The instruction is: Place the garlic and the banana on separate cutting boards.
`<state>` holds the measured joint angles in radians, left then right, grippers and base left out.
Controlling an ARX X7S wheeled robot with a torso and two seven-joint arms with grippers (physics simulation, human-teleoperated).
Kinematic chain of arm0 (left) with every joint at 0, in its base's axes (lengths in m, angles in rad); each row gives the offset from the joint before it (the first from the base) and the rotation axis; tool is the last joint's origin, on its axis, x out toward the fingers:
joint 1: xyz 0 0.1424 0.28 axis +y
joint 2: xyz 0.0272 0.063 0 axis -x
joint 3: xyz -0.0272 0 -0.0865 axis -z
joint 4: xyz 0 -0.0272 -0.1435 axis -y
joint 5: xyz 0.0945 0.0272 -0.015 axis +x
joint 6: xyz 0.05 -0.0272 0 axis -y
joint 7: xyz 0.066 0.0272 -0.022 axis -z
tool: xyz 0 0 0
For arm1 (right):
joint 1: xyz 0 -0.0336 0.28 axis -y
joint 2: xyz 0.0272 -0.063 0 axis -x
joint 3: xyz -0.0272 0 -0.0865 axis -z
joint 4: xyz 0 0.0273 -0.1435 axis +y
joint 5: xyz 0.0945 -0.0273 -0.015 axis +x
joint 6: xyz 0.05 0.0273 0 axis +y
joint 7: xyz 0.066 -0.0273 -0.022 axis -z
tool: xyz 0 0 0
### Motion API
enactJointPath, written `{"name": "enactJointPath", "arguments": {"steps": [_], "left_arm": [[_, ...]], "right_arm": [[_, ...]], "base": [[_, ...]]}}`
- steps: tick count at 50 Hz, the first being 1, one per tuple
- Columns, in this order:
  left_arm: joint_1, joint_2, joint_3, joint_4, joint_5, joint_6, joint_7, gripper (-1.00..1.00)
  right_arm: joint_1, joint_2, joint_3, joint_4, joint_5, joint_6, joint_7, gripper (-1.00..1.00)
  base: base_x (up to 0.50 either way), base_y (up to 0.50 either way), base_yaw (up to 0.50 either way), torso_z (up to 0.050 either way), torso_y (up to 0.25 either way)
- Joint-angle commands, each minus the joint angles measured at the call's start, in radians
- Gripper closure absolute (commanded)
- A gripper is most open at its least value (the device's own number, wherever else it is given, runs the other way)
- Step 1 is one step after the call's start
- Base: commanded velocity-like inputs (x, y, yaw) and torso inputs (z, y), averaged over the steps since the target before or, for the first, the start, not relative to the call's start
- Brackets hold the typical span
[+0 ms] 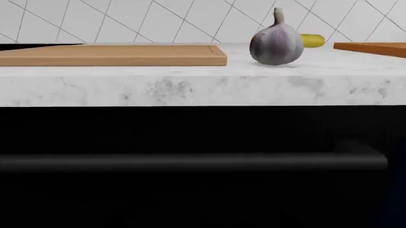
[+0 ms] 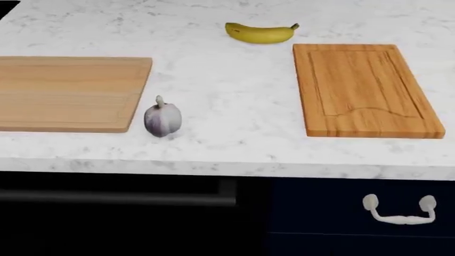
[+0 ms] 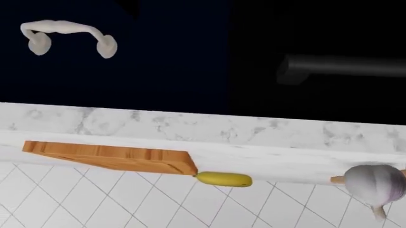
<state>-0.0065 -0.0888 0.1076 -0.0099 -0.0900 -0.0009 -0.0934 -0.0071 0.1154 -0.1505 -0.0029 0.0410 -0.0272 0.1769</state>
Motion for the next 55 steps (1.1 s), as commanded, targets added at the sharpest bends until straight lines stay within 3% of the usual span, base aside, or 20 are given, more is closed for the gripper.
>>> {"name": "enactJointPath", "arguments": {"steps": [1,7,23,26,55], "left_arm": [[-0.015,-0.005,0.023,-0.006,-0.005,-0.009,-0.023,-1.00],[-0.009,-0.013,0.025,-0.004,-0.006,0.000,-0.040,-1.00],[-0.012,-0.029,0.042,-0.008,0.004,-0.006,-0.076,-1.00],[-0.002,-0.041,0.071,-0.009,0.034,0.073,-0.062,-1.00],[-0.020,-0.050,0.094,-0.018,0.021,0.068,-0.102,-1.00]], "right_arm": [[-0.001,0.010,-0.016,-0.002,-0.003,0.001,0.018,-1.00],[-0.006,0.013,-0.017,-0.006,0.005,-0.020,0.025,-1.00],[-0.002,0.022,-0.029,0.001,0.006,-0.020,0.050,-1.00],[-0.003,0.023,-0.031,0.001,0.007,-0.021,0.053,-1.00],[0.006,0.044,-0.057,0.003,0.003,-0.011,0.081,-1.00]], "base": [[0.00,-0.50,0.00,0.000,0.000],[0.00,-0.45,0.00,0.000,0.000],[0.00,0.00,0.00,0.000,0.000],[0.00,0.00,0.00,0.000,0.000],[0.00,0.00,0.00,0.049,0.000]]}}
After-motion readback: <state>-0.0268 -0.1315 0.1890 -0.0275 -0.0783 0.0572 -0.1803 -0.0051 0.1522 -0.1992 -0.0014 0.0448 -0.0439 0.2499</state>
